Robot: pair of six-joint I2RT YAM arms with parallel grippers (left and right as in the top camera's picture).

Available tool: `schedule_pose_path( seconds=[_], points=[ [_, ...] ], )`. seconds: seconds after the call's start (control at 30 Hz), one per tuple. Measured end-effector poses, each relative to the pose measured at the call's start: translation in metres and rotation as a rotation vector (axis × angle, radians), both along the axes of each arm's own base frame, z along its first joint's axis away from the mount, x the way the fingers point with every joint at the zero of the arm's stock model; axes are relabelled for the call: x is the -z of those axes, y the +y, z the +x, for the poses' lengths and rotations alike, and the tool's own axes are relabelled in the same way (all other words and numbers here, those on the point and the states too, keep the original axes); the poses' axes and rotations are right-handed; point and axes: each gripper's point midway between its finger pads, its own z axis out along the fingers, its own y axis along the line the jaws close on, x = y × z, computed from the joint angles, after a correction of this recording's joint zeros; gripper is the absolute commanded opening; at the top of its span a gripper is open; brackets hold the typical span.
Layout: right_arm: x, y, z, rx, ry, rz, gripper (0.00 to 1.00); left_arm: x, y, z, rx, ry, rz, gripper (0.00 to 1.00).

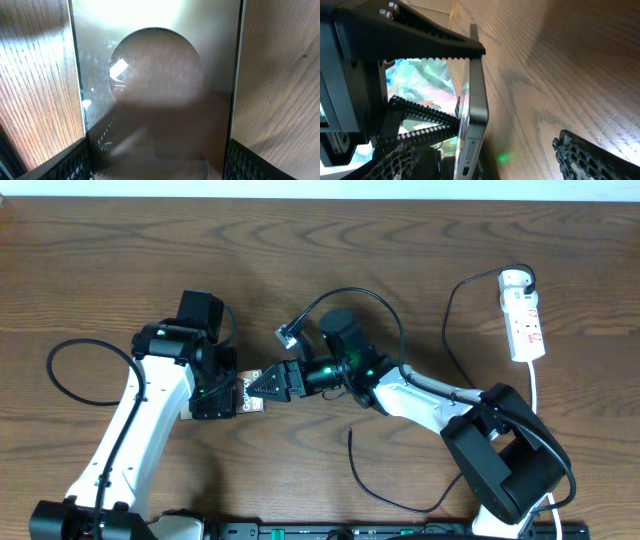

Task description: Plug charger to phone and switch on socket

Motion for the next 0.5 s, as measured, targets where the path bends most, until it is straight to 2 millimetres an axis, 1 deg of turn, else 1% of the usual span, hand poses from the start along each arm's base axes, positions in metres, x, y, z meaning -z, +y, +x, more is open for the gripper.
schedule_pose_path(
  seconds=[0.27,0.5],
  points=[
    [0.002,0.0,0.005,0.04,0.021,-0.015,0.88,0.0,-0.007,-0.001,-0.047,0.009,-0.02,0.07],
    [-0.006,0.005,0.009,0.058,0.016,0.01,0.88,-0.002,-0.018,0.001,-0.069,0.009,-0.079,0.07]
  ],
)
